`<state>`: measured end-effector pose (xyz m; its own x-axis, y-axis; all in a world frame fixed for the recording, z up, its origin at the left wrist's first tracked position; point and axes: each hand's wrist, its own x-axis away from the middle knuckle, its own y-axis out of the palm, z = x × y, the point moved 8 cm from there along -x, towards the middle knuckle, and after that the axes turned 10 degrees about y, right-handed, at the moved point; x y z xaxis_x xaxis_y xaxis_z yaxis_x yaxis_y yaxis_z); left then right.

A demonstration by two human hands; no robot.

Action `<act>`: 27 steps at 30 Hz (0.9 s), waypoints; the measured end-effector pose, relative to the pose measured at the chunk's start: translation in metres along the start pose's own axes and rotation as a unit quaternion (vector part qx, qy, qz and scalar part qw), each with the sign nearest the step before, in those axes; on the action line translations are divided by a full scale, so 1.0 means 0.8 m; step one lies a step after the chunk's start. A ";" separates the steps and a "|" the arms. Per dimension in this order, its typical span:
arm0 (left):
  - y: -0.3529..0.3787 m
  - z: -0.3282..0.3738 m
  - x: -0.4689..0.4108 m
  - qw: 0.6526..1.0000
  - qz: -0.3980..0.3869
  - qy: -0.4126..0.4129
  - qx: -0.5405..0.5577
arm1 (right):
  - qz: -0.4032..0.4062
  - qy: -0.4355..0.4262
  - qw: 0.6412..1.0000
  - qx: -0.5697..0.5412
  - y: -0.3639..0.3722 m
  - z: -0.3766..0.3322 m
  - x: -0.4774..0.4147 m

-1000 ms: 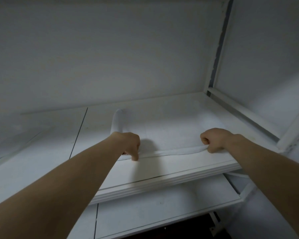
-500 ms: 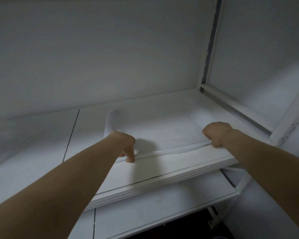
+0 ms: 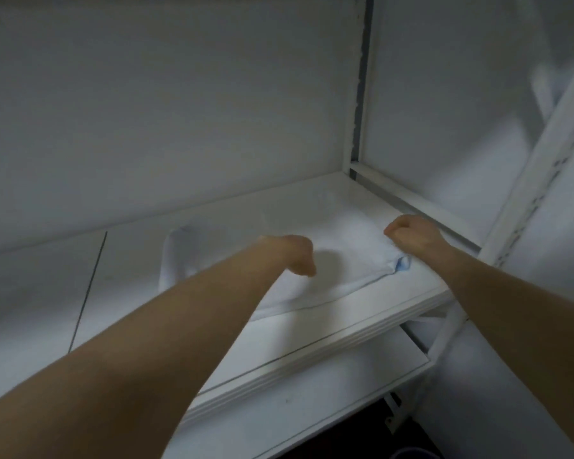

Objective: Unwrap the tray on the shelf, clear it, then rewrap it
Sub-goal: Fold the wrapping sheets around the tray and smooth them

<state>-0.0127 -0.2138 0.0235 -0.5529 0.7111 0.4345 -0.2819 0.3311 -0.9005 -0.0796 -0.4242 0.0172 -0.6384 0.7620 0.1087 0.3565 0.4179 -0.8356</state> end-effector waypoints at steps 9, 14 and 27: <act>-0.001 0.135 -0.068 0.982 0.059 0.160 0.087 | -0.186 0.149 0.930 -0.281 0.023 0.038 0.009; 0.006 0.131 -0.083 0.984 0.060 0.141 0.087 | -0.230 0.155 0.915 -0.294 0.033 0.034 0.009; -0.008 0.100 -0.094 0.975 0.084 0.117 0.170 | -0.249 0.148 0.928 -0.232 0.050 0.009 -0.015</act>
<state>-0.0320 -0.3194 -0.0020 -0.4310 0.8728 0.2288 -0.4681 0.0005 -0.8837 -0.0627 -0.4200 -0.0213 -0.6120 0.4903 0.6206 0.3665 0.8711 -0.3268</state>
